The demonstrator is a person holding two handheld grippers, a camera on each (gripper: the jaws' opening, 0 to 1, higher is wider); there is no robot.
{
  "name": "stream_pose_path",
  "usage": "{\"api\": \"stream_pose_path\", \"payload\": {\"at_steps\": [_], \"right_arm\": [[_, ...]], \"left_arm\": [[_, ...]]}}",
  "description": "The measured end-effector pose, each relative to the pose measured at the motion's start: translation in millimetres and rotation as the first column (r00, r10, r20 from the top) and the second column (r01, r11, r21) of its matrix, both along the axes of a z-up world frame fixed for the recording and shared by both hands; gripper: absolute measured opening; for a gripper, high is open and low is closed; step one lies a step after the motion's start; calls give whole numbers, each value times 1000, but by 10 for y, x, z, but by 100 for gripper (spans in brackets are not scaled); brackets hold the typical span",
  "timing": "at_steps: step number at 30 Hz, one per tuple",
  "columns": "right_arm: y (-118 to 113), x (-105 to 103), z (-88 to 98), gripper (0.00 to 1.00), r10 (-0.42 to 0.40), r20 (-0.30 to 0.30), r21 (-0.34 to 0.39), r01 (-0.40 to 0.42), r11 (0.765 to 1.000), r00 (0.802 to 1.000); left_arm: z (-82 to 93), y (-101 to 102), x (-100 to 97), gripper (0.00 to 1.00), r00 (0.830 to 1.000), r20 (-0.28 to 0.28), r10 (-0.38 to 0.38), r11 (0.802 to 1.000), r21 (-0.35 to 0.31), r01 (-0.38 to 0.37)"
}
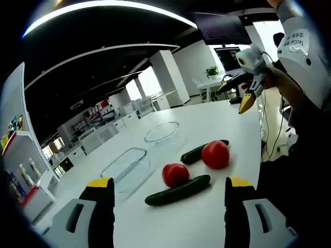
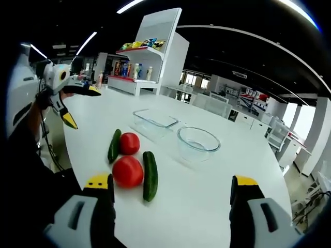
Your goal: Sort the scattered tomatoes and cucumbers on the table and place them into their respective storage containers
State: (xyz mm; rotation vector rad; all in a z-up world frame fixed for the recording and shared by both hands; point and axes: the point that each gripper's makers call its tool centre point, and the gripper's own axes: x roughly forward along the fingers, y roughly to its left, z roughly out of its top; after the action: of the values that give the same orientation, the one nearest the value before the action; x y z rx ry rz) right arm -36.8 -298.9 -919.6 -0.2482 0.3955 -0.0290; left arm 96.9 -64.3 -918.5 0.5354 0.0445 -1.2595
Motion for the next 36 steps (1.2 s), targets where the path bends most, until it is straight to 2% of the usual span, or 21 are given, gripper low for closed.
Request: {"api": "stream_pose_path", "payload": {"at_steps": [17, 24, 28, 36], "right_arm": [[13, -42, 19, 89, -2, 4, -2, 2, 1000, 1000], [31, -86, 55, 89, -3, 6, -14, 3, 1000, 1000], [63, -130, 82, 89, 1, 16, -21, -1, 1000, 1000], [92, -106, -19, 88, 17, 0, -15, -17, 1000, 1000]], "left_arm": [[33, -21, -32, 88, 1000, -2, -13, 1000, -10, 13], [113, -22, -145, 88, 998, -48, -47, 997, -58, 44], [128, 8, -123, 88, 1000, 16, -20, 999, -32, 21], [152, 4, -69, 89, 999, 33, -12, 999, -44, 14]]}}
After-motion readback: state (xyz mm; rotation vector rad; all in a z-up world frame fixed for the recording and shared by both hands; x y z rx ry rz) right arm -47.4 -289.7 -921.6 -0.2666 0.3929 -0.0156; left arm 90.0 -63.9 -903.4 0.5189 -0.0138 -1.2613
